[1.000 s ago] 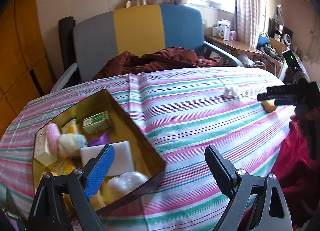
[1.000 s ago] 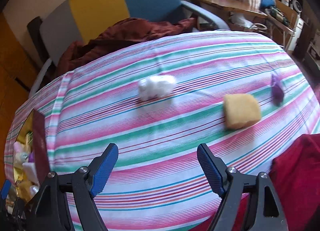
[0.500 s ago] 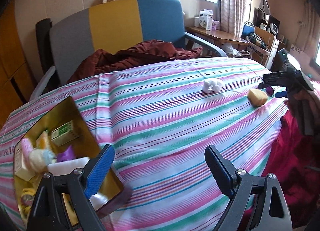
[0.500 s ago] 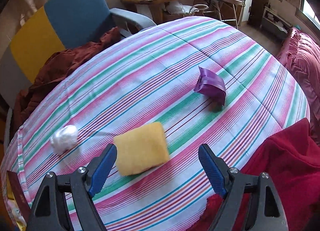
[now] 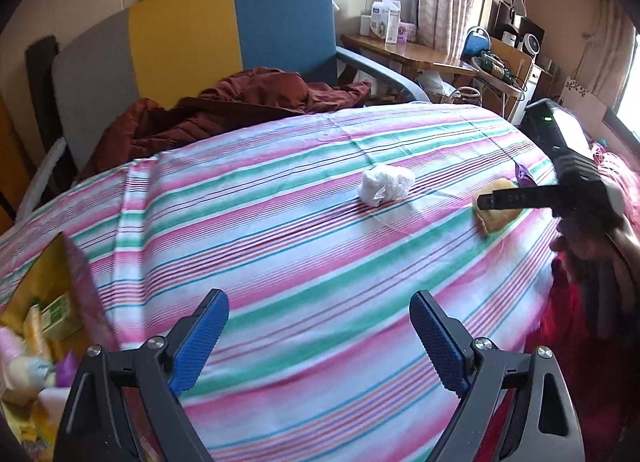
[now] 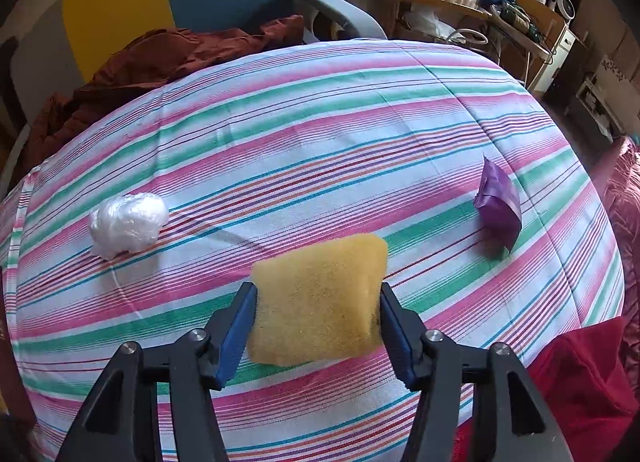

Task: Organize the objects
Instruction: 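Grasp the yellow sponge with the right gripper, then grasp the second plastic-wrapped ball with the left gripper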

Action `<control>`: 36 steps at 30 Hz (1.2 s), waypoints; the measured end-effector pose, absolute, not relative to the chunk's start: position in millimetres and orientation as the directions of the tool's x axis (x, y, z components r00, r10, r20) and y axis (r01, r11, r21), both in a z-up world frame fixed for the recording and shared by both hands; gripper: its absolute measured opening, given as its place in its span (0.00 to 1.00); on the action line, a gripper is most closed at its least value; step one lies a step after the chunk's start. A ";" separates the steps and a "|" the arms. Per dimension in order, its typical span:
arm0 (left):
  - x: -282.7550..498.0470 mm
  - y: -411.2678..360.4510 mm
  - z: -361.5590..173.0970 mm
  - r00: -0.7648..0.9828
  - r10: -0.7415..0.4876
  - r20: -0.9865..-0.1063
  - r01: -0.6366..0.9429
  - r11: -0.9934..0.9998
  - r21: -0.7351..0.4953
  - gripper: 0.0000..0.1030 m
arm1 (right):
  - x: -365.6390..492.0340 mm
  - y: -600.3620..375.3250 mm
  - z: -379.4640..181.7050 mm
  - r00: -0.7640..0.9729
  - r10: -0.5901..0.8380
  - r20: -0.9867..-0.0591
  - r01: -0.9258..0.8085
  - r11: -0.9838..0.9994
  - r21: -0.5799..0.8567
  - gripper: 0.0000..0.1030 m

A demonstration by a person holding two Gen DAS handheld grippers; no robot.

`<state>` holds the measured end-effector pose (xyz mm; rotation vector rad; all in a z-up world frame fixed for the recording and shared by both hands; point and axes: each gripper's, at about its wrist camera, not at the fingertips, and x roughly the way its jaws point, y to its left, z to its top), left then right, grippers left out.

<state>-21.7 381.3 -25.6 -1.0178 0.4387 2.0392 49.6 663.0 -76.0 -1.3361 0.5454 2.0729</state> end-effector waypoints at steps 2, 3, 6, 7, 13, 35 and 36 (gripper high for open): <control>-27.0 398.0 -29.7 -0.349 0.496 -0.795 -0.785 -0.618 -0.042 0.90 | 51.2 664.4 -71.8 -0.332 0.264 -0.906 -0.684 -0.729 0.038 0.56; -29.5 403.7 -31.9 -0.342 0.493 -0.800 -0.785 -0.617 -0.044 0.90 | 52.7 665.4 -68.8 -0.346 0.264 -0.900 -0.687 -0.725 0.051 0.56; -37.4 428.0 -40.4 -0.311 0.482 -0.819 -0.787 -0.614 -0.062 0.90 | 53.7 668.3 -64.7 -0.367 0.256 -0.894 -0.690 -0.720 0.078 0.56; -39.1 434.9 -42.7 -0.303 0.479 -0.824 -0.789 -0.611 -0.065 0.90 | 51.8 669.3 -65.8 -0.368 0.251 -0.895 -0.688 -0.721 0.081 0.56; -52.9 480.6 -56.6 -0.275 0.470 -0.839 -0.802 -0.593 -0.070 0.90 | 50.4 668.2 -61.2 -0.399 0.249 -0.883 -0.671 -0.735 0.096 0.56; -64.2 536.5 -99.3 -0.253 0.473 -0.844 -0.847 -0.529 -0.042 0.36 | 42.7 657.8 -60.7 -0.461 0.182 -0.868 -0.593 -0.791 0.149 0.58; -59.1 525.3 -99.4 -0.263 0.473 -0.841 -0.846 -0.532 -0.034 0.36 | 41.0 654.7 -60.6 -0.464 0.179 -0.868 -0.580 -0.802 0.145 0.58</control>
